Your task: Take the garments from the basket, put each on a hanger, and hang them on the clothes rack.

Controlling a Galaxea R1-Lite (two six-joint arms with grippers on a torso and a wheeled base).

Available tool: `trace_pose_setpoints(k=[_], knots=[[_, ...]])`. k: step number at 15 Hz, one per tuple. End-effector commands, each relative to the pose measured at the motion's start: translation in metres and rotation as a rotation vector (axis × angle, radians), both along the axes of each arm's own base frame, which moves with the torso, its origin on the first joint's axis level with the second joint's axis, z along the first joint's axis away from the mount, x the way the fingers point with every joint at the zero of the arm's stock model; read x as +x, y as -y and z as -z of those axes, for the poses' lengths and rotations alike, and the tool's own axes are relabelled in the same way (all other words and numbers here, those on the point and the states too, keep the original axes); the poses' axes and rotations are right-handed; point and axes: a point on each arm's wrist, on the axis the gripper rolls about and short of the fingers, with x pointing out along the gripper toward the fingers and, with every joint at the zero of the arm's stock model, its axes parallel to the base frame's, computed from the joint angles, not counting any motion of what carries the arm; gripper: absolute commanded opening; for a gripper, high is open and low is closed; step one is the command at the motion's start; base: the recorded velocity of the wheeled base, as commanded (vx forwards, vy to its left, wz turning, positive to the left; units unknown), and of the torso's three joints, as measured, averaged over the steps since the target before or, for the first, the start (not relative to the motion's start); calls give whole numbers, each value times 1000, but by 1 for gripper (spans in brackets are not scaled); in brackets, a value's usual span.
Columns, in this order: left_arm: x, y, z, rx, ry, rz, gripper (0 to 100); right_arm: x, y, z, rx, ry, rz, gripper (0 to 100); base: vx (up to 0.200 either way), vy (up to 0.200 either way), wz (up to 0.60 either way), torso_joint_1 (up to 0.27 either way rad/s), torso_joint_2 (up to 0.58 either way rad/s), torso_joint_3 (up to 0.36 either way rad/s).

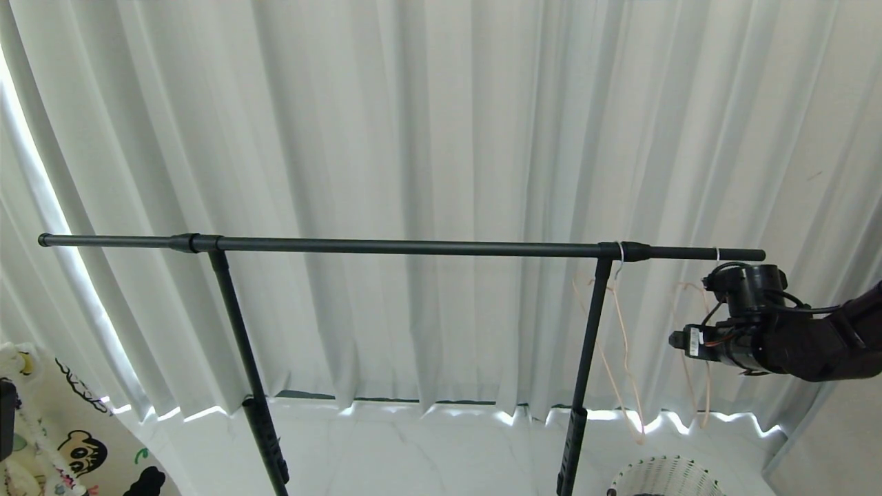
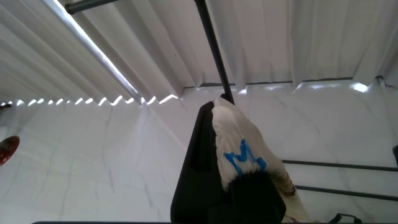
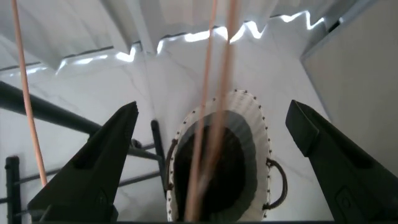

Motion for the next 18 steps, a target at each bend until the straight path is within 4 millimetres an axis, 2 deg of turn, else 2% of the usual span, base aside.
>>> trace_pose_setpoints(k=[1,2,3,7,12,15,18], knots=[[-1,0,0,0,3,0,0,1,0,3,3,-9,-6,100,0,0,0,0,0,0],[0,0,0,2,-1,0,0,2,2,6,5,-17,-1,100,0,0,0,0,0,0],[1,0,0,2,-4,0,0,2,6,9,8,-24,8,0,0,0,0,0,0,0],[0,0,2,16,-10,6,0,3,20,6,24,-13,30,0,0,0,0,0,0,0],[1,0,2,18,-13,7,0,-1,24,-10,32,57,37,0,0,0,0,0,0,0],[1,0,2,18,-15,7,0,-13,24,-22,51,135,8,0,0,0,0,0,0,0],[1,0,3,16,-16,8,0,-34,23,-21,68,196,-43,0,0,0,0,0,0,0]])
